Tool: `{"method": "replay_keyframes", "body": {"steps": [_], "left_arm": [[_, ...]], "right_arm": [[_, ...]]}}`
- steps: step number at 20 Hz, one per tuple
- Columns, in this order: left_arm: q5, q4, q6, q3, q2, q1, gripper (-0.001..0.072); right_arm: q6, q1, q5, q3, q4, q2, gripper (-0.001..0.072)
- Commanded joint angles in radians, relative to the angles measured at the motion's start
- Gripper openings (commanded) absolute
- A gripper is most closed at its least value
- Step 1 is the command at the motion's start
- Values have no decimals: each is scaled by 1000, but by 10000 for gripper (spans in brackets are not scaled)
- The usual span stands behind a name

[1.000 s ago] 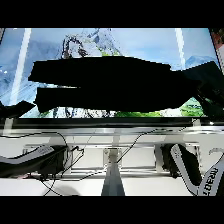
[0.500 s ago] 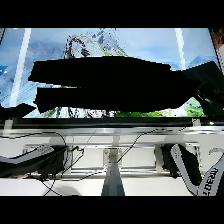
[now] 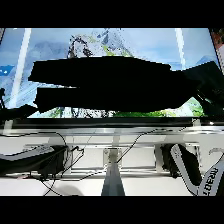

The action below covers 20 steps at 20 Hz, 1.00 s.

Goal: Fold the clothes and pants, and hang the long-sleeved shirts on hangers.

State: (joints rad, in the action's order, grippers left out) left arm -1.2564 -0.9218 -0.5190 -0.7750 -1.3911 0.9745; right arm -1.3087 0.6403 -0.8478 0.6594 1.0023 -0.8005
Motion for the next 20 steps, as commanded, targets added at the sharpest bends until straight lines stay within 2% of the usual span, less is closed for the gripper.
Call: {"method": "replay_keyframes", "body": {"steps": [1, 3, 4, 6, 7, 11, 13, 15, 17, 20], "left_arm": [[30, 15, 3, 0, -60, -18, 455], [49, 15, 6, 0, -77, -49, 452], [53, 14, 12, 0, -83, -70, 399], [67, 15, 10, -1, -88, -113, 118], [66, 19, 9, -1, -88, -130, 8], [-40, 61, -26, -29, -85, -168, 5], [-134, 226, -10, -82, -85, -150, 5], [-216, 459, 3, -153, -85, -122, 6], [-228, 684, 3, -209, -84, -95, 5], [-162, 833, -7, -256, -84, -96, 5]], "right_arm": [[0, -1, -1, 0, 0, 0, 20], [0, -1, -2, 0, 0, 0, 21], [0, -1, -2, 0, -1, 0, 21], [0, -1, -2, 0, -2, 0, 20], [0, -1, -2, 0, -5, 0, 20], [1, -1, -1, 2, -10, 1, 21], [8, -1, 3, 17, 0, 7, 21], [21, -1, 4, 49, -2, 13, 20], [20, -1, 2, 83, -23, 14, 20], [20, -1, 37, 100, -146, 14, 20]]}}
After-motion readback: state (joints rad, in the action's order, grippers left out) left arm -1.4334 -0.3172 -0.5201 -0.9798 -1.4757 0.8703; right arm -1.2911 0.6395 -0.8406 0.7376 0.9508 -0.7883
